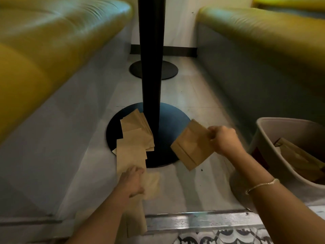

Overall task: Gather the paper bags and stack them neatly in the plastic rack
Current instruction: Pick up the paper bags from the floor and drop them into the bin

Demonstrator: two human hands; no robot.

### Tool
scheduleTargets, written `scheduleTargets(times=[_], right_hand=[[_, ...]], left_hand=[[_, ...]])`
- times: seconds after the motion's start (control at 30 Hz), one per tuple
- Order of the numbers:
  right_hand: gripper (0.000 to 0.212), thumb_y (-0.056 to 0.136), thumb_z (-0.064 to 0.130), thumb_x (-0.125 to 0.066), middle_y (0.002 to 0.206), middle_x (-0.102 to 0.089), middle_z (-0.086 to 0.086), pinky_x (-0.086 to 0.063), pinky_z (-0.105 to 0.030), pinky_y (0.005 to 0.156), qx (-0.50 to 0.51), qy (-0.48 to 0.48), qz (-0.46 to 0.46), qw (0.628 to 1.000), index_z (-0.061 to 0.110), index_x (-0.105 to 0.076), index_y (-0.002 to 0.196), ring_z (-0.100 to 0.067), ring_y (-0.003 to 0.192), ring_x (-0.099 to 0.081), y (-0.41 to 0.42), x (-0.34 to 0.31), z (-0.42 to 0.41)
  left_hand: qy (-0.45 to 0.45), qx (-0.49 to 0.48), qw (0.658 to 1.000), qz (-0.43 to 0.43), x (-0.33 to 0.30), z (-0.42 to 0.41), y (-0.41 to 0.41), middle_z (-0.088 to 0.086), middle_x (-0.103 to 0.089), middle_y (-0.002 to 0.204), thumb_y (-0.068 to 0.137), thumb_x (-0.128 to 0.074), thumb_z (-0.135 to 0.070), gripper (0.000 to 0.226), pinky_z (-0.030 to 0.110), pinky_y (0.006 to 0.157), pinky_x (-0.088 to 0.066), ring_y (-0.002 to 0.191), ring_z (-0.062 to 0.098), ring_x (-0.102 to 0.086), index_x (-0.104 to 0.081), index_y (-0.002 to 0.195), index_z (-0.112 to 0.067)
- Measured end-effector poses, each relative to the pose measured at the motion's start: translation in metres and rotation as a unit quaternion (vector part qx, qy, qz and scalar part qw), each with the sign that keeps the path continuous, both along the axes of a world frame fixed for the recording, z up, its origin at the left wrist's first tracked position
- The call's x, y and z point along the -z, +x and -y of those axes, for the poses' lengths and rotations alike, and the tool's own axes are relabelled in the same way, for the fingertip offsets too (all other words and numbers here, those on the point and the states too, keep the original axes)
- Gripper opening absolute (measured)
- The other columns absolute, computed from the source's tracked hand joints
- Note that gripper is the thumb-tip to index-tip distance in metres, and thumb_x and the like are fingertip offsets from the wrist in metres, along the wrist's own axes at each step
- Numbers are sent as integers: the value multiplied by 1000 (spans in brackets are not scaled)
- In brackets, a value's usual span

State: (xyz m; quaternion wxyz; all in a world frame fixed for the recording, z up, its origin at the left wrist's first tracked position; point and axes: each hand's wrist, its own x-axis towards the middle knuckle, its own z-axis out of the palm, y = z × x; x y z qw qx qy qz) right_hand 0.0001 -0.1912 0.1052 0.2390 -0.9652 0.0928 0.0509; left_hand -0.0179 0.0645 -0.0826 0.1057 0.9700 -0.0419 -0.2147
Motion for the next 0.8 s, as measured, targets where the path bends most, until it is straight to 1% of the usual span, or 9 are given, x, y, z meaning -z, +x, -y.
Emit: scheduleTargets(times=[0.13,0.23,0.3,0.4,0.43,0.53,0.6,0.7,0.8], right_hand=[[37,92,4,-52,117,-61,-6,-52,-36,91,17,-5,64,998,16,-55,126,-16,95,-59,-4,-40,23],[38,92,3,-53,116,-61,-6,-54,-39,89,53,23,116,992,15,-54,127,-19,99,-61,-10,-69,39],[38,91,2,-52,112,-61,-5,-54,-36,86,80,24,154,985,16,-55,127,-16,91,-59,-15,-90,53],[35,91,0,-51,100,-58,-2,-52,-30,74,129,-3,208,970,16,-59,121,-16,83,-56,-25,-119,83],[34,91,0,-51,99,-60,-3,-52,-31,73,143,-16,225,964,15,-60,119,-17,82,-56,-30,-127,93],[35,90,0,-52,105,-63,-8,-54,-38,76,174,-47,249,952,13,-60,121,-24,87,-60,-46,-143,121],[38,88,0,-52,110,-64,-14,-52,-44,84,198,-78,251,944,11,-59,123,-32,97,-61,-53,-148,139],[38,86,3,-52,111,-62,-18,-52,-48,86,241,-109,223,938,14,-59,122,-37,97,-60,-59,-151,165],[34,85,5,-51,105,-61,-21,-54,-50,81,275,-153,159,936,15,-63,115,-40,90,-61,-65,-153,187]], left_hand=[[70,18,997,4,0,8,10,0,-45,131,70,-76,-40,65,33,102,-29,124,22,-35,-44,124,-23],[111,42,993,11,4,15,15,0,-44,125,72,-73,-42,53,33,100,-30,121,23,-33,-49,116,-23],[139,69,988,-2,4,19,14,2,-43,123,79,-67,-41,42,33,99,-31,121,24,-34,-53,115,-23],[94,72,993,-11,8,19,13,1,-42,110,81,-64,-34,19,27,96,-36,116,22,-40,-51,93,-30],[62,53,997,-5,11,18,11,0,-41,110,79,-67,-30,23,25,92,-37,113,21,-42,-47,91,-30],[-37,-31,999,-2,16,18,5,4,-39,130,80,-69,-12,57,25,87,-41,115,22,-49,-41,128,-24],[-93,-62,994,-20,18,20,3,9,-39,139,82,-64,-1,72,23,87,-41,121,24,-48,-31,142,-19],[-84,-66,994,-33,15,19,1,11,-42,140,85,-58,-1,69,24,94,-41,122,23,-48,-28,144,-18],[-36,-52,998,5,13,19,-1,5,-42,136,88,-55,-16,54,26,99,-39,123,23,-41,-35,138,-24]])
